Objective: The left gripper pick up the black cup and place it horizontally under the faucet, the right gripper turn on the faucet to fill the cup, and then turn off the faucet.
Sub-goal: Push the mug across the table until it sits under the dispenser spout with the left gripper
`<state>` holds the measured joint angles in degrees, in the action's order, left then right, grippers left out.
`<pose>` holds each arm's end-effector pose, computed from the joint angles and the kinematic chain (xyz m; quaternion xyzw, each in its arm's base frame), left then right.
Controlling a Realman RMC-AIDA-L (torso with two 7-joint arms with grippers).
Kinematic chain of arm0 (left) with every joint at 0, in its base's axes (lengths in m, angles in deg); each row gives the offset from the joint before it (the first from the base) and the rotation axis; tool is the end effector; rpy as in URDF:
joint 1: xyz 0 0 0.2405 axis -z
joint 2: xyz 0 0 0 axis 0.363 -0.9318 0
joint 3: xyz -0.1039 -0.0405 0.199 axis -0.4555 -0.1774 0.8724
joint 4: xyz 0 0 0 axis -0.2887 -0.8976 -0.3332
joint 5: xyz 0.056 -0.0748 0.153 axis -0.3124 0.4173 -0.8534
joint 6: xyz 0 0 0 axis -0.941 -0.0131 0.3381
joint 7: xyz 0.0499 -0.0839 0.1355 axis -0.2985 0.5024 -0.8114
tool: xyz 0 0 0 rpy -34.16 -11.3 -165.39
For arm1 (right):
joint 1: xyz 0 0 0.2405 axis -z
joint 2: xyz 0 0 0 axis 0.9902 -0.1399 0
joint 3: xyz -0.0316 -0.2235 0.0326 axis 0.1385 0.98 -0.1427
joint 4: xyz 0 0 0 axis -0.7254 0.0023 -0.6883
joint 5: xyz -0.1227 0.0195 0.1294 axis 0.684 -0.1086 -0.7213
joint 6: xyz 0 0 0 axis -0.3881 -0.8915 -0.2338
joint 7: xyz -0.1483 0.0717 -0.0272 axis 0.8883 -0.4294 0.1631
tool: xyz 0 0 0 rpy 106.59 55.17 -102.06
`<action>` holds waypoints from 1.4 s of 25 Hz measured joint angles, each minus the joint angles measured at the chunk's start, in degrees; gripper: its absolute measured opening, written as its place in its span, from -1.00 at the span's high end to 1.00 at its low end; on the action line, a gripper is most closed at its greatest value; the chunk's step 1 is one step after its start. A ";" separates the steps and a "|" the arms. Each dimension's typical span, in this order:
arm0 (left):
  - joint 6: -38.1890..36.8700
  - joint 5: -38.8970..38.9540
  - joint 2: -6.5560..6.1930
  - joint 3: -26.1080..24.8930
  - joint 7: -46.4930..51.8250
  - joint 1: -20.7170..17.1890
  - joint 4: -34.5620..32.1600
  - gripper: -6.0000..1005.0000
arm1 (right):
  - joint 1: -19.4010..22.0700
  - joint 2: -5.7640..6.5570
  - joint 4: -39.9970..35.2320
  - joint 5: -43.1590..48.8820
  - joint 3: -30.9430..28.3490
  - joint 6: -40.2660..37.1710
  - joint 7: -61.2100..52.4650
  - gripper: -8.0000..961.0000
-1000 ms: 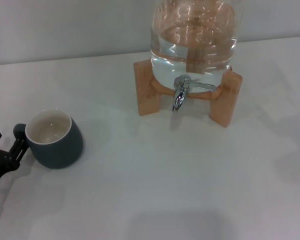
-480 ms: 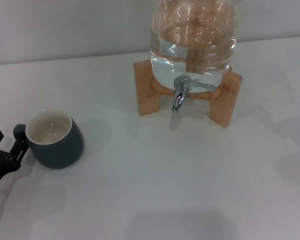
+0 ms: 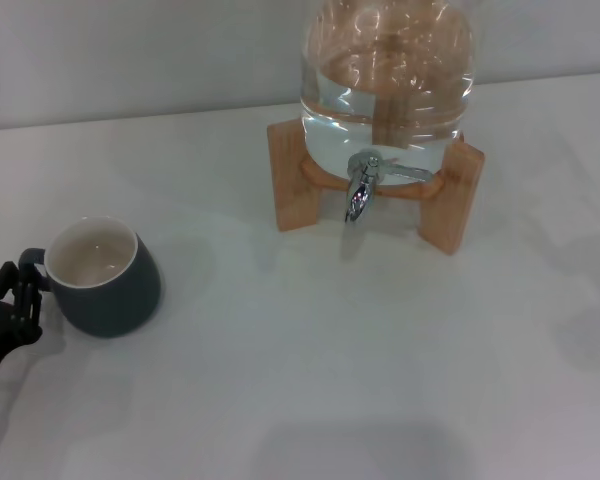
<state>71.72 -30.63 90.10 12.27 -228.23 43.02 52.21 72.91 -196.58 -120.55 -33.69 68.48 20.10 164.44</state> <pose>-0.2977 0.2919 -0.0254 -0.7496 -0.3223 -0.3033 0.4922 0.3435 0.2637 0.1346 -0.7252 0.2856 0.3134 0.5425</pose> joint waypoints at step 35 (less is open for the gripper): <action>-0.75 -2.35 -0.09 0.04 -0.61 0.11 -0.14 0.61 | -0.01 0.00 0.20 0.00 -0.69 1.02 0.11 -0.78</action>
<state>70.97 -32.98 90.00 12.31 -228.84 43.13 52.06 72.90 -196.58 -120.35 -33.69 67.79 21.12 164.56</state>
